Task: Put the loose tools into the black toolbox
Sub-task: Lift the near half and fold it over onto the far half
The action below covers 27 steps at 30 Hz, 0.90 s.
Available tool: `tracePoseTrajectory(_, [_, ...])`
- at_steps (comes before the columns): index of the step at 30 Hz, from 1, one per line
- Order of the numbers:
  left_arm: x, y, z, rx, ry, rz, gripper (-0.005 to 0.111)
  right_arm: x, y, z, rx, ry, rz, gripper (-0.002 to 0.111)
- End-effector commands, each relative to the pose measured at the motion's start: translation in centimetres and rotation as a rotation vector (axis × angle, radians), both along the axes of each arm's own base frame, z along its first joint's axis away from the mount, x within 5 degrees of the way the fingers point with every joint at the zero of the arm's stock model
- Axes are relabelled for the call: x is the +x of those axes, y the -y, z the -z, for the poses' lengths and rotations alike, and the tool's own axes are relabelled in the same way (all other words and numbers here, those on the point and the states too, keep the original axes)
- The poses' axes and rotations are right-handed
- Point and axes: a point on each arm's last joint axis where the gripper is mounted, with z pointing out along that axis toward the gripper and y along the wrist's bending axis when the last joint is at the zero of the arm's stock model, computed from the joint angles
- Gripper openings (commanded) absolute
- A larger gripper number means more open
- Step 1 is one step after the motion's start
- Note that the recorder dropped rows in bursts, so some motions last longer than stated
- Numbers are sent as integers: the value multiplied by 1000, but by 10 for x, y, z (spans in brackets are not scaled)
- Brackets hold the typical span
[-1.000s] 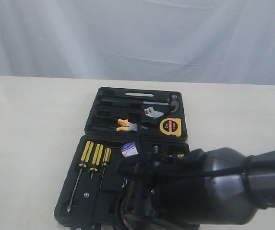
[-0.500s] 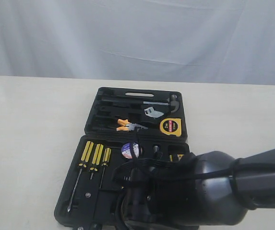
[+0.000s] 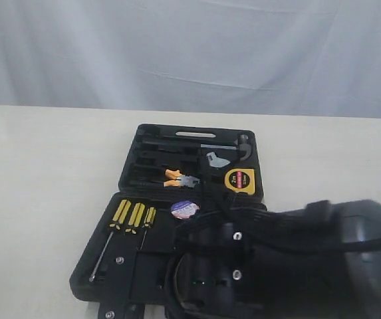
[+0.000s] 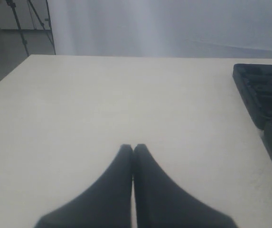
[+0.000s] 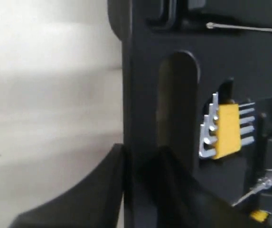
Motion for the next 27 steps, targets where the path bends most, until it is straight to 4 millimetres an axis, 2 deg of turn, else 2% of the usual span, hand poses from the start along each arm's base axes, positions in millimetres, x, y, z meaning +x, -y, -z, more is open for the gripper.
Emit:
tracePoseTrajectory(1, [0, 0, 0, -5, 5, 3, 0, -25, 7, -43, -8, 30, 35, 0])
tracePoseTrajectory(8, [0, 0, 0, -5, 5, 3, 0, -66, 20, -110, 30, 107, 33, 0])
tracePoseTrajectory(11, [0, 0, 0, -5, 5, 3, 0, -68, 28, -135, 15, 149, 49, 0])
tracePoseTrajectory(14, [0, 0, 0, -5, 5, 3, 0, -61, 33, -150, -36, 248, 42, 0])
tracePoseTrajectory(18, [0, 0, 0, -5, 5, 3, 0, -39, 47, -147, -66, 253, 98, 0])
tracePoseTrajectory(23, [0, 0, 0, -5, 5, 3, 0, 5, 68, -128, 14, 231, 119, 0])
tracePoseTrajectory(27, [0, 0, 0, -5, 5, 3, 0, 34, 88, -109, 11, 226, 149, 0])
